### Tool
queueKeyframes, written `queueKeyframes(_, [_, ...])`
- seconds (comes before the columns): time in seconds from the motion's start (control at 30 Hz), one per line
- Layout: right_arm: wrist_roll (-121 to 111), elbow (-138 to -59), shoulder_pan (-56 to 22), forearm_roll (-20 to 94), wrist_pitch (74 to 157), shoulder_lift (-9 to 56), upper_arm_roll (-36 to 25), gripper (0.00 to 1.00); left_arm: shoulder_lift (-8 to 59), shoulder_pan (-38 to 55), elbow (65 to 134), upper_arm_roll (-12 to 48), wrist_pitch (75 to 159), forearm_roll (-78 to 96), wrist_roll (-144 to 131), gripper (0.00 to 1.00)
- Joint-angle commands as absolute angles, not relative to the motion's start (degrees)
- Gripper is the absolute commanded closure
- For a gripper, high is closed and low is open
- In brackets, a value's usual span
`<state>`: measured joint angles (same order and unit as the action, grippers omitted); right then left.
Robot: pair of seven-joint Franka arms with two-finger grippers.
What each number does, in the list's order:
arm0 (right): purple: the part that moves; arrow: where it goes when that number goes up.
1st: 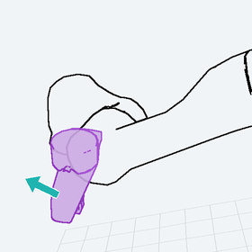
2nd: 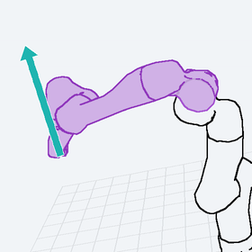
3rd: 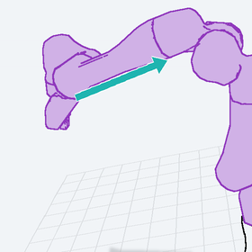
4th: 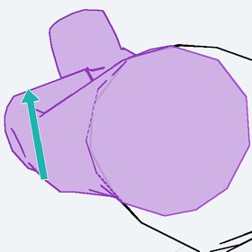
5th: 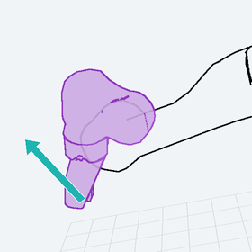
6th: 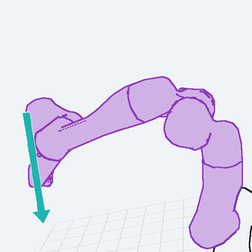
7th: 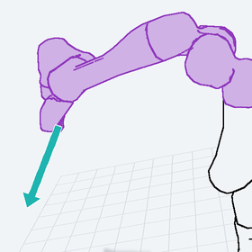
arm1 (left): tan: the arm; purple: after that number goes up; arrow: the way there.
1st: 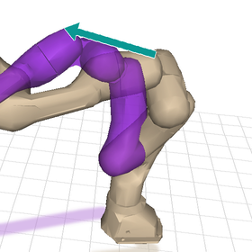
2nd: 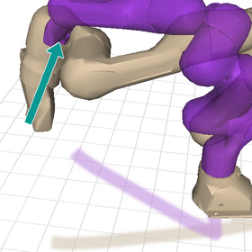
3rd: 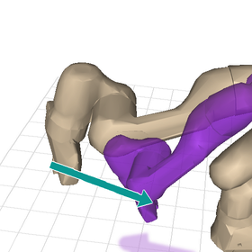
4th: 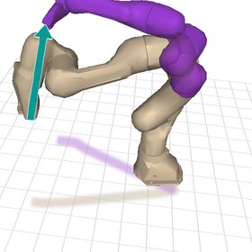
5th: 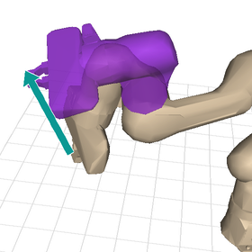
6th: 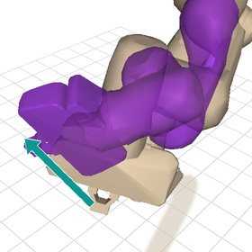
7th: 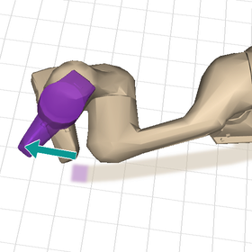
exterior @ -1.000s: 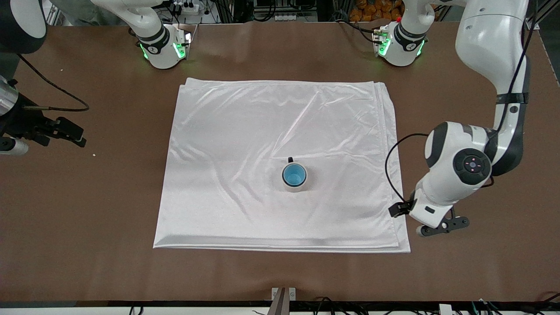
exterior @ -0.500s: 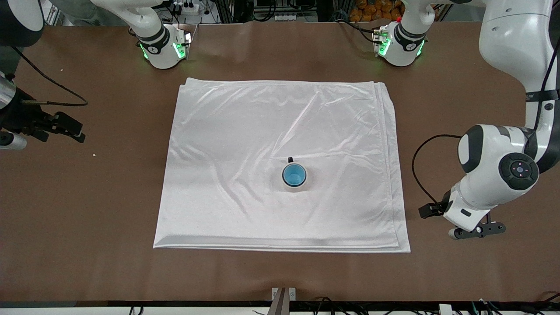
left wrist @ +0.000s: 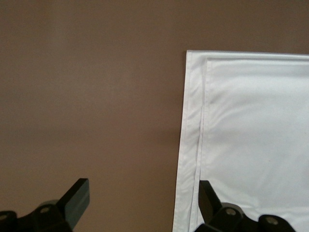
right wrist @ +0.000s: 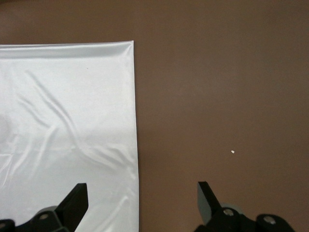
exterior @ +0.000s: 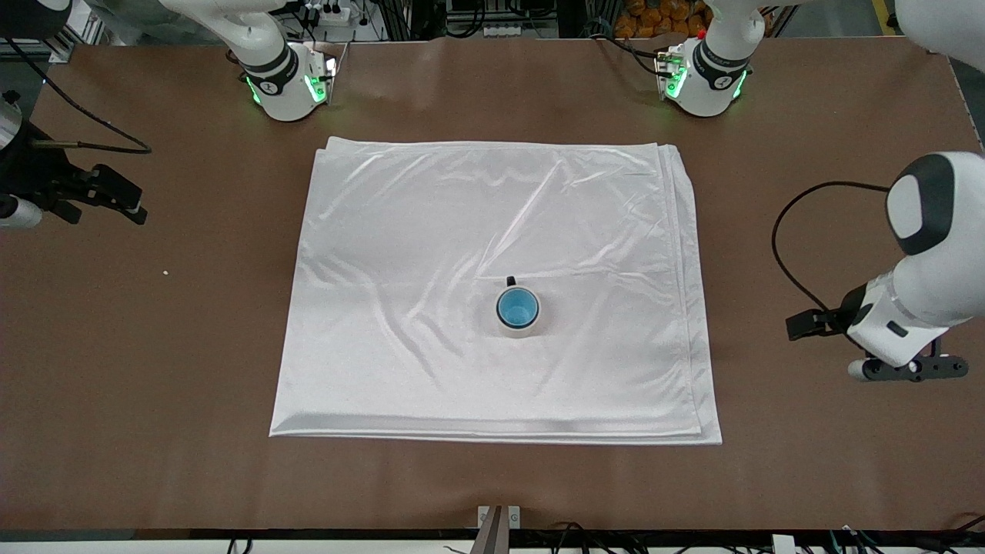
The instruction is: Place blue cup into white mug on cloth
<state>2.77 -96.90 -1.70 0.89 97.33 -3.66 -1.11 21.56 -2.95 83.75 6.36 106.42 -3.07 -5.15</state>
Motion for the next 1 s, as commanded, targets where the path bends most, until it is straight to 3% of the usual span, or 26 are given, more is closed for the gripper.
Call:
queueKeyframes(0.0, [2.11,-99.67,-1.67,0.79,97.73,-6.50,-0.97,0.00,12.05,-3.78,91.84,7.12,105.82,-1.58,-3.43,0.00])
queueKeyframes(0.33, [2.02,-99.67,-1.49,0.79,98.00,-6.42,-0.97,0.00,1.42,-3.95,95.62,7.12,98.36,-1.67,-3.34,0.00])
queueKeyframes(0.97, [-1.49,-96.59,0.88,0.88,98.88,-2.64,-0.88,0.00,-4.74,-4.22,96.06,7.29,89.65,0.88,-0.53,0.00])
